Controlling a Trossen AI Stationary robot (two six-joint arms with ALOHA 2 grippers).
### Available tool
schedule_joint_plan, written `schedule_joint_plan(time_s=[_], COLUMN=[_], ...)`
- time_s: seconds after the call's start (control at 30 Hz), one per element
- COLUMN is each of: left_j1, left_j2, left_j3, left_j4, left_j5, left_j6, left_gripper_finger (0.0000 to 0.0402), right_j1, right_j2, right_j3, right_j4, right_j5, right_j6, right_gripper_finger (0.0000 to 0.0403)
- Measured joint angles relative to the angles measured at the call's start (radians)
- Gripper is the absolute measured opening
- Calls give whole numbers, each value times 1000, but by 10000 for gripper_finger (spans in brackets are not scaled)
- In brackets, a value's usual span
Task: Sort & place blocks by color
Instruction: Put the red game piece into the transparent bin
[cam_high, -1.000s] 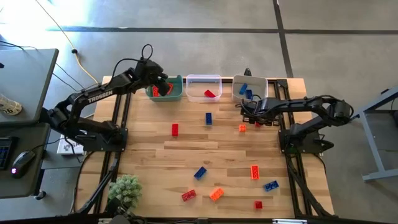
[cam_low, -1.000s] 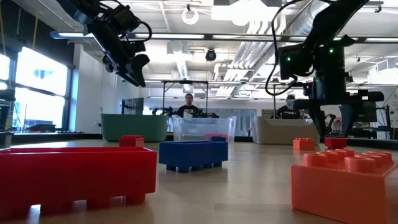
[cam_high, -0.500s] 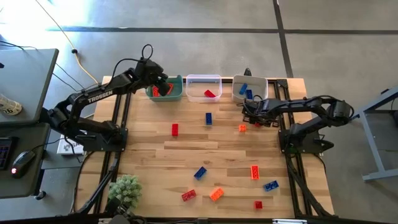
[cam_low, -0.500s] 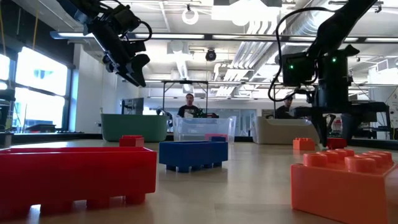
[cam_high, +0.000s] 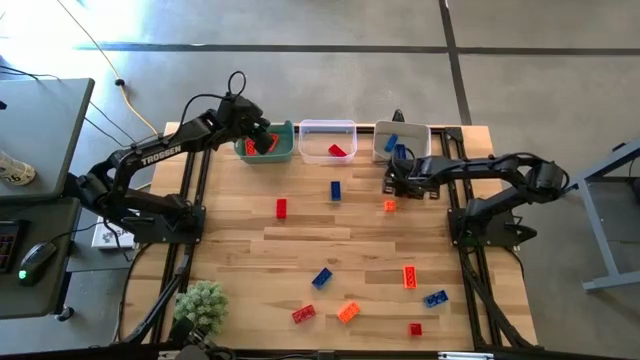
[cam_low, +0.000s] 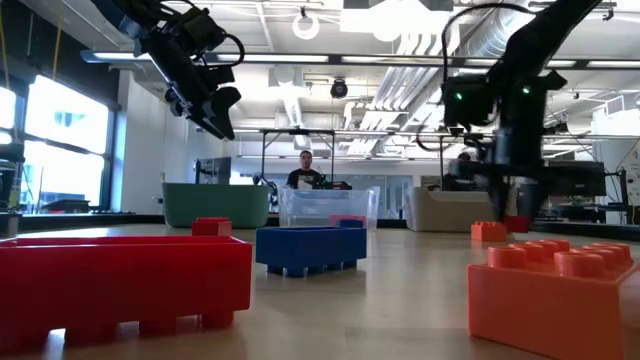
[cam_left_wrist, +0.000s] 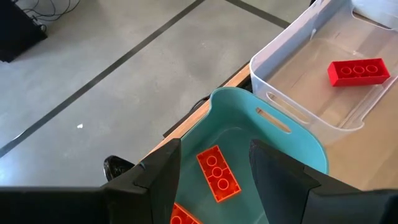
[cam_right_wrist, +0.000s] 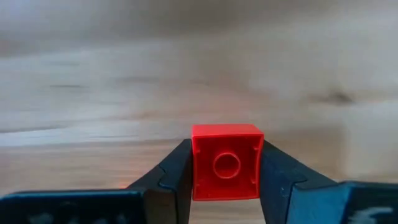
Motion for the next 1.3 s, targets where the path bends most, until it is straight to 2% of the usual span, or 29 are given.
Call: schedule_joint_plan(time_s=[0.27,0.87,1.03,1.3], left_j1=[0,0,0,0], left_j2=[0,1,1,1], left_j3=[0,0,0,0], left_j4=[0,0,2,9], left_j5=[0,3,18,92], left_j6=[-1,-90,-125,-184], left_gripper_finger=[180,180,180,180], right_j1=[-17,-146,-171,-183], right_j2=[0,4,56,217], right_j3=[117,298,382,540], right_j4=[148,546,627,628], right_j5=[62,66,42,-68], right_j6=[-126,-534,-689,-848], right_gripper_finger=[113,113,113,113])
